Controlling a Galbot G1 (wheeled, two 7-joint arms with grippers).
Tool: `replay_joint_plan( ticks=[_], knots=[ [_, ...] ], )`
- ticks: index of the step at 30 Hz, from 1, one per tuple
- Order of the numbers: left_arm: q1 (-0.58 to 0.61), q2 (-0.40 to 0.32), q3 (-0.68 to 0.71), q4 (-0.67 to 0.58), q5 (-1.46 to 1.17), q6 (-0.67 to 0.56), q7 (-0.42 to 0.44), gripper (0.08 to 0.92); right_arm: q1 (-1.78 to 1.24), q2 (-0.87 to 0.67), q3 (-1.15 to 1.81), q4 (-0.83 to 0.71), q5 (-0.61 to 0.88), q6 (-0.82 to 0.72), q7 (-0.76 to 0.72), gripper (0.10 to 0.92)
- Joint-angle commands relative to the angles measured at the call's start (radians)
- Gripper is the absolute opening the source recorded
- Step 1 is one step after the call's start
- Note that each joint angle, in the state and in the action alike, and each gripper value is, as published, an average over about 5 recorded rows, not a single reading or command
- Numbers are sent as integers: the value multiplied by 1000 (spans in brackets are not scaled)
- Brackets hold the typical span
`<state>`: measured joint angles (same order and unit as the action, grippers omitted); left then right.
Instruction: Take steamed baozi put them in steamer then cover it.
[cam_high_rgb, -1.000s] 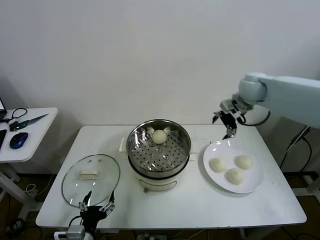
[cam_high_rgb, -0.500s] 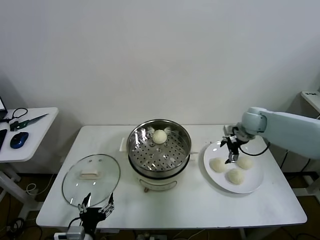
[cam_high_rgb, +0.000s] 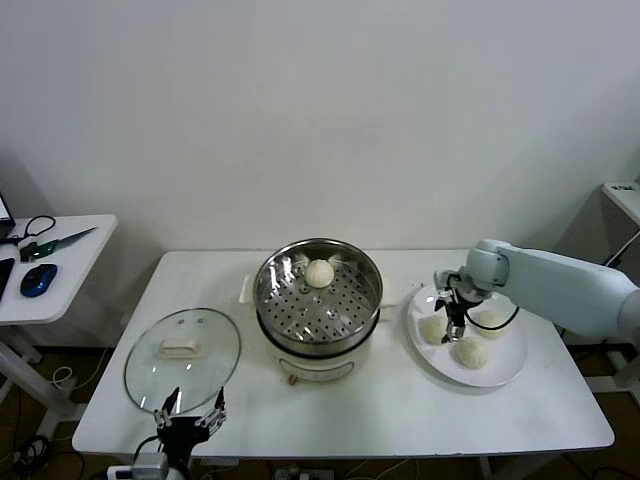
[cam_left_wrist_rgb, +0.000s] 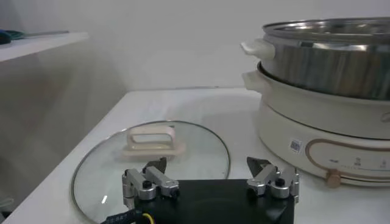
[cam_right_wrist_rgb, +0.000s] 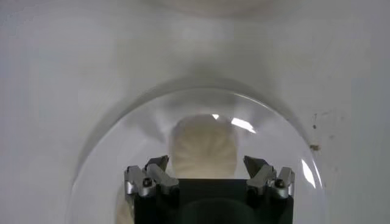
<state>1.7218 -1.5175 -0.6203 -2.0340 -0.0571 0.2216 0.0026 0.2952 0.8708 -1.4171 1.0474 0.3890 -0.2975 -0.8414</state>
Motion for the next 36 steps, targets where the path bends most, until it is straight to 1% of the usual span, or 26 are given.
replay_joint_plan(
  ticks=[1,7,12,18,22,25,30,33,36],
  knots=[
    [-2,1,-1,1,0,3,0,823,-61,30,48,-63,-15,-10,9,770],
    [0,2,-3,-2,2,5,-1,823,-16,17,38,-28,1,-10,0,708],
    [5,2,-3,-7,4,5,-1,823,199,-14,-91,61,76,7,-38,691],
    [6,1,5,-17,11,7,-1,823,556,4,-295,158,203,34,-108,692],
    [8,3,8,-26,13,10,1,823,747,52,-357,259,342,22,-139,694],
    [10,5,8,-34,13,12,3,823,831,105,-341,337,455,-7,-131,694],
    [13,5,9,-45,12,14,5,823,811,209,-238,440,574,-82,-58,694],
    [15,4,9,-49,11,14,5,823,731,282,-194,456,592,-124,-9,695],
    [18,3,8,-52,9,13,5,823,640,355,-184,426,569,-147,28,693]
  ],
)
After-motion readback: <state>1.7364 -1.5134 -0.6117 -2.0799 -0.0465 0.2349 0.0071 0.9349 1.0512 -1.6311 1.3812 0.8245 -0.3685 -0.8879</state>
